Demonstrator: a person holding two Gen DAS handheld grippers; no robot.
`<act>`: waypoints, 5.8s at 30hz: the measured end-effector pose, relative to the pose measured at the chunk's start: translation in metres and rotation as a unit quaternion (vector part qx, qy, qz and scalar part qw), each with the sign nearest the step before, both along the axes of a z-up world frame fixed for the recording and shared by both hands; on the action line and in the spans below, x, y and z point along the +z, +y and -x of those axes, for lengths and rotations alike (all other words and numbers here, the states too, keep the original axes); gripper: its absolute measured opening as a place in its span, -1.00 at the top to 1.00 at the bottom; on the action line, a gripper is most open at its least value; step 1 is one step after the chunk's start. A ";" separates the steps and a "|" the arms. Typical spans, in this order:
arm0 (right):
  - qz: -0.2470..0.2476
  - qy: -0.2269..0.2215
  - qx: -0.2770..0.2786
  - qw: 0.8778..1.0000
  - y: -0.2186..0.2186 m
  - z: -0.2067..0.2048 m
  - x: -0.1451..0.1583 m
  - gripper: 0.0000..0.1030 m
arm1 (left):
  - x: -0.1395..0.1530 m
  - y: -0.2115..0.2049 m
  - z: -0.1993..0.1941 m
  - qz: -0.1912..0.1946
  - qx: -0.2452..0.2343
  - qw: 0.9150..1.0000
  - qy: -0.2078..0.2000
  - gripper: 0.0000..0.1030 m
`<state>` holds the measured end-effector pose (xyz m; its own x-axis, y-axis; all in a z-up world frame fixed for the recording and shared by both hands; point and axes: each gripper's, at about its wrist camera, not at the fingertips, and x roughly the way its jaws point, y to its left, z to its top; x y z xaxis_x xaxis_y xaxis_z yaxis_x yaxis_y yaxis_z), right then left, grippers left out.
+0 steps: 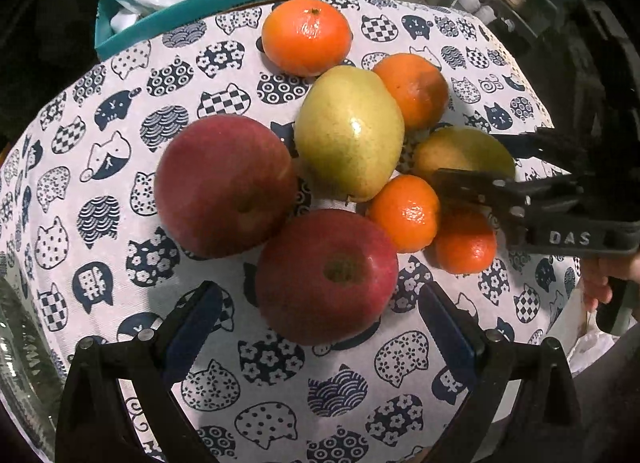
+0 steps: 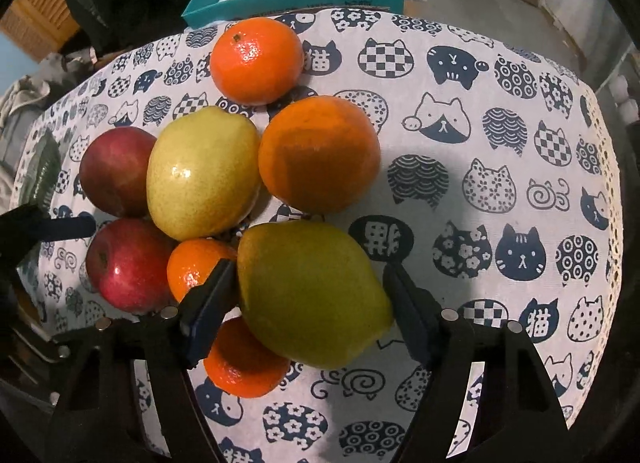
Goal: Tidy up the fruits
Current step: 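Grasp the red apple with the left tool while the right tool grasps the yellow pear, then lift the red apple with the left tool while the right tool lifts the pear toward the bowl, then lower the apple into the green bowl with the left tool while the right tool drops the pear in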
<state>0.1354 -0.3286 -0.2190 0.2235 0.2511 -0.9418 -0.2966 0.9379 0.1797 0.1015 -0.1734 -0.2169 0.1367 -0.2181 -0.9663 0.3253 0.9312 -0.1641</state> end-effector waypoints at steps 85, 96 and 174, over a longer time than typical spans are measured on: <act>-0.061 -0.269 -0.017 0.961 0.105 0.080 0.205 -0.32 | 0.184 0.127 0.068 0.033 0.075 0.968 -0.237 -0.50; -0.079 -0.273 0.020 0.959 0.151 0.080 0.213 -0.32 | 0.186 0.172 0.074 0.035 0.114 0.964 -0.238 -0.50; -0.034 -0.056 0.222 0.973 0.407 0.061 0.032 -0.32 | -0.002 0.365 0.099 0.001 0.299 0.954 -0.013 -0.50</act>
<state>0.0739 0.0787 -0.1874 0.1791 0.4074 -0.8955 -0.6917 0.6995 0.1799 0.0021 0.1920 -0.2188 0.2617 -0.0953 -0.9604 -0.2607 0.9511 -0.1654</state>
